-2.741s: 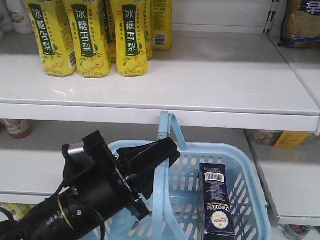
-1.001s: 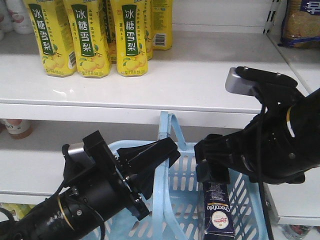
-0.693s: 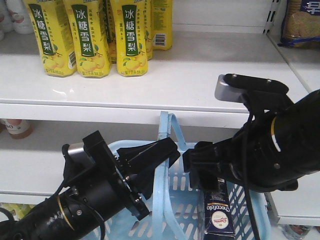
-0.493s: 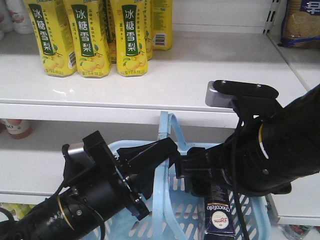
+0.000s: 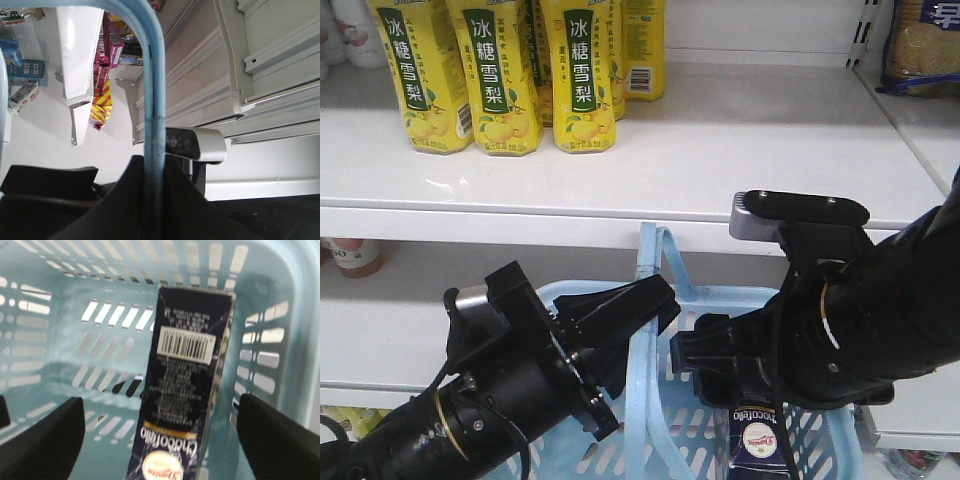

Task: Left arm holds basket, right arm returns cookies
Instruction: 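Reach the right gripper down into the basket over the blue cookie box, then close the right gripper on the top of the cookie box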

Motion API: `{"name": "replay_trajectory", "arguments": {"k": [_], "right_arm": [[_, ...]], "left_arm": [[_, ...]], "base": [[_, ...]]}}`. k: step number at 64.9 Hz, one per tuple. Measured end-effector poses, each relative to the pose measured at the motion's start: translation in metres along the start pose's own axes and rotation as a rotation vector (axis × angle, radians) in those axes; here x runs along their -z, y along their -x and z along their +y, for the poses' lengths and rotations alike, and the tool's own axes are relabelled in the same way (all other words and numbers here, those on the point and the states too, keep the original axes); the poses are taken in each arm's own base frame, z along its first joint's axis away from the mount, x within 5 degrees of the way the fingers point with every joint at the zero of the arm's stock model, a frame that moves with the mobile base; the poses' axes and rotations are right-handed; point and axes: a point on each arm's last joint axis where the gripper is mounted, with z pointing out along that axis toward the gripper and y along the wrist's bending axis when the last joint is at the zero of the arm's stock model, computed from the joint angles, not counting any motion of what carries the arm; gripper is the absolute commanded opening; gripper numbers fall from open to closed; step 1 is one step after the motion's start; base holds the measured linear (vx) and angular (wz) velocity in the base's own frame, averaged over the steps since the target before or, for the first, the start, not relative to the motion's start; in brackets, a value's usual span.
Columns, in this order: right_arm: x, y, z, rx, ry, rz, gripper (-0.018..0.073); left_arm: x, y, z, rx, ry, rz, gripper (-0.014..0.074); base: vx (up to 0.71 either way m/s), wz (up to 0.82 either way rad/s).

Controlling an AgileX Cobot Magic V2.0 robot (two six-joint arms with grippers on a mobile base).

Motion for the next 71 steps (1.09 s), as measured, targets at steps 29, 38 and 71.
{"name": "replay_trajectory", "arguments": {"k": [29, 38, 71], "right_arm": [[-0.027, -0.004, -0.007, 0.024, -0.015, -0.056, 0.058], [-0.033, -0.005, -0.008, 0.039, -0.01, -0.078, 0.058], [-0.055, -0.012, -0.014, 0.087, -0.008, -0.116, 0.0561]], "left_arm": [[0.0, 0.0, 0.0, 0.0, 0.0, 0.0, -0.0003], [0.0, 0.0, 0.0, 0.0, 0.0, 0.0, -0.0003], [0.0, 0.0, 0.0, 0.0, 0.0, 0.0, -0.0003]], "base": [[0.0, 0.0], [0.0, 0.0], [0.0, 0.0]]}}
